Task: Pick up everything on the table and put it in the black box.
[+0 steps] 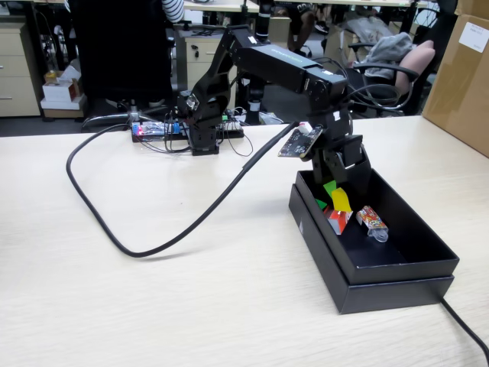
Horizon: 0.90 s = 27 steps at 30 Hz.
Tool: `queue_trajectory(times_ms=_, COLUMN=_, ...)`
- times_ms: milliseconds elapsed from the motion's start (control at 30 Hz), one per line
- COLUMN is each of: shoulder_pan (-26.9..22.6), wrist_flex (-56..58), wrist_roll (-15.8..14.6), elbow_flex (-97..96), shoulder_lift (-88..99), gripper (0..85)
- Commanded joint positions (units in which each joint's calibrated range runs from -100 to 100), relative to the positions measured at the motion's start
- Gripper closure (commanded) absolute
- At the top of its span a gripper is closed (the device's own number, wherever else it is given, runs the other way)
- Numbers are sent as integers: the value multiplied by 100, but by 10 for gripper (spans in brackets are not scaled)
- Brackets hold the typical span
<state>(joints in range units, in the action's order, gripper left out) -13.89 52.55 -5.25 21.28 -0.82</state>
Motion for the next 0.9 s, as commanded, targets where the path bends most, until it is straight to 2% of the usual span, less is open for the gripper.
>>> queue_trajectory(times_ms=0, shoulder_pan=34, wrist_flex=-162, wrist_roll=20, elbow_flex=121, shoulder_lift=168, gripper=555)
queue_trajectory(times_ms=33, shoulder_pan=34, wrist_flex=-136, wrist_roll=15, elbow_flex=93, shoulder_lift=191, gripper=481)
queue_trajectory(times_ms=67, shoulder_pan=34, wrist_flex=-128, wrist_roll=15, elbow_flex=93, shoulder_lift=237, gripper=464)
queue_trajectory(times_ms=300, shoulder_pan=-24, wrist_flex=97, wrist_roll=10, elbow_flex=166, shoulder_lift=1281, gripper=460)
queue_trajectory(times_ms=467, shoulder_pan=-78, wrist_flex=831, wrist_roll=15, elbow_flex=402, shoulder_lift=2785, gripper=432)
queue_trajectory(times_ms=633, shoulder_pan=186, wrist_flex=875, wrist_roll=220, elbow_flex=-124, shoulder_lift=3817, gripper=411)
queue_trajectory(times_ms=867, shoulder_pan=791, wrist_flex=469, wrist_roll=552, elbow_flex=-967, shoulder_lift=4150, gripper=390)
